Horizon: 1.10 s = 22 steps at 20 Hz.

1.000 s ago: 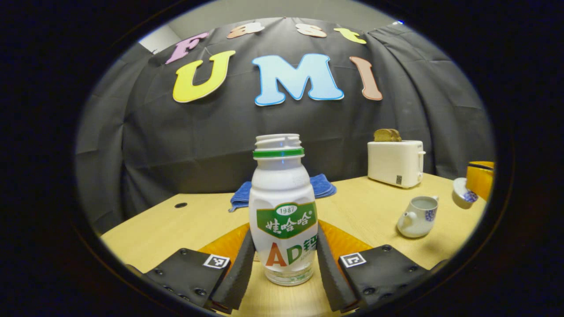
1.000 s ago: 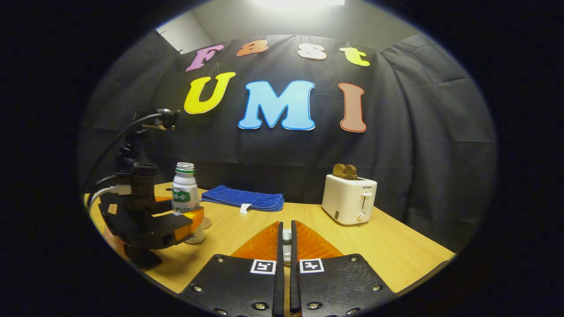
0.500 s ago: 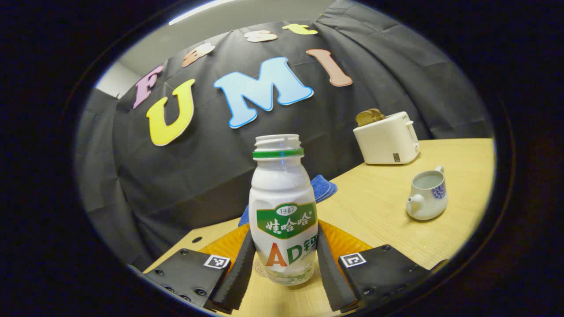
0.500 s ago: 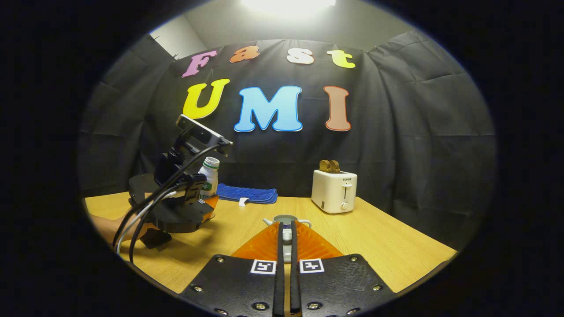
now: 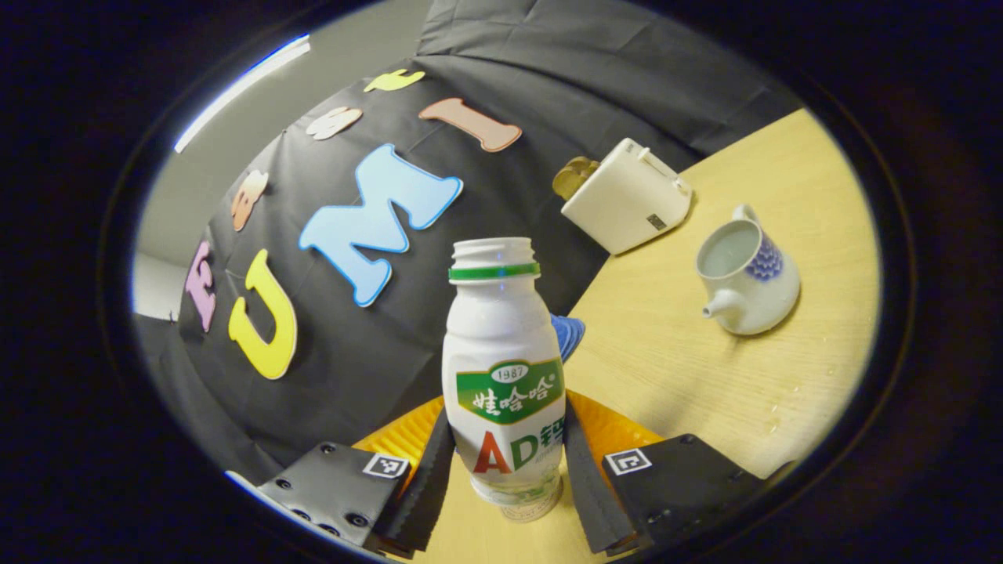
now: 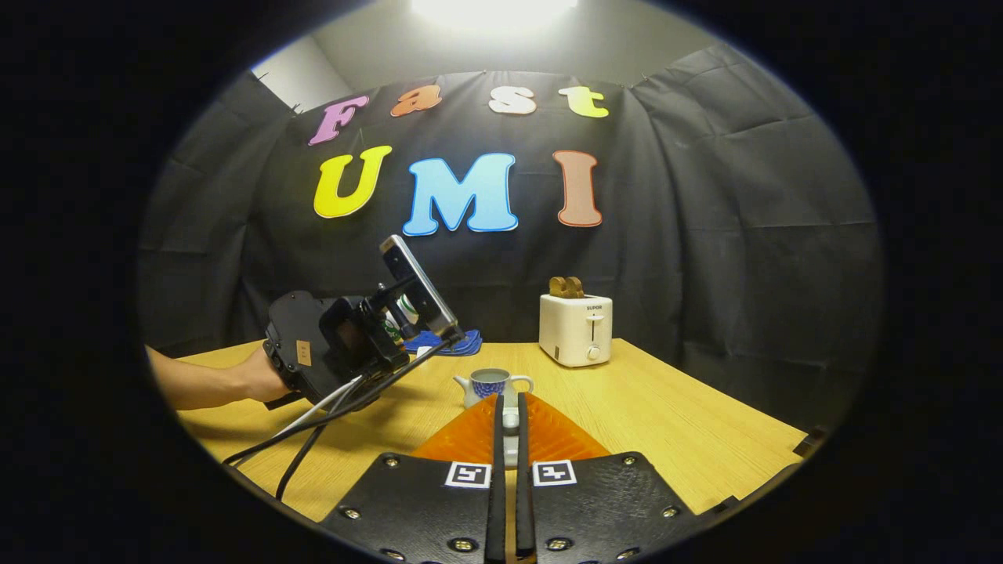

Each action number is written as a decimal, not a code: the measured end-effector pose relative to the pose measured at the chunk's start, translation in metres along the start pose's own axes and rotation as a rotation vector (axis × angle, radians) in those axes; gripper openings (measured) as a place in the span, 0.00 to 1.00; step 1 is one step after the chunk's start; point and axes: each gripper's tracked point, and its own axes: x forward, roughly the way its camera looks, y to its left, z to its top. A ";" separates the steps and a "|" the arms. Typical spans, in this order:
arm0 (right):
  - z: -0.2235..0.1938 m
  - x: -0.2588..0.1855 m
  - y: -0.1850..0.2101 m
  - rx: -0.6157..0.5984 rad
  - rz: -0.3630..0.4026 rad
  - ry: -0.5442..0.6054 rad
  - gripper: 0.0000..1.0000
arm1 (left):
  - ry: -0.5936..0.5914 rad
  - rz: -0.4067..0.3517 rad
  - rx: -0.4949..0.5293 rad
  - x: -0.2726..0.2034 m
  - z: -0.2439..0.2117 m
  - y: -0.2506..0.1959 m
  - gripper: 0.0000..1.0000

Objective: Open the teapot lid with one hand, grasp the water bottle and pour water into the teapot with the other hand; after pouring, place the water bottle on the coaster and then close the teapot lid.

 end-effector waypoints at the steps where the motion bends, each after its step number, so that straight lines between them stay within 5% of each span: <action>1: 0.001 -0.002 -0.002 0.003 -0.003 -0.002 0.05 | 0.001 -0.005 0.034 0.003 0.001 -0.004 0.81; 8: 0.000 -0.006 -0.010 0.038 -0.006 -0.020 0.05 | -0.027 -0.033 0.287 0.005 0.016 -0.026 0.81; 22: -0.005 -0.007 -0.021 0.057 -0.018 -0.017 0.05 | -0.060 -0.036 0.569 0.010 0.026 -0.046 0.81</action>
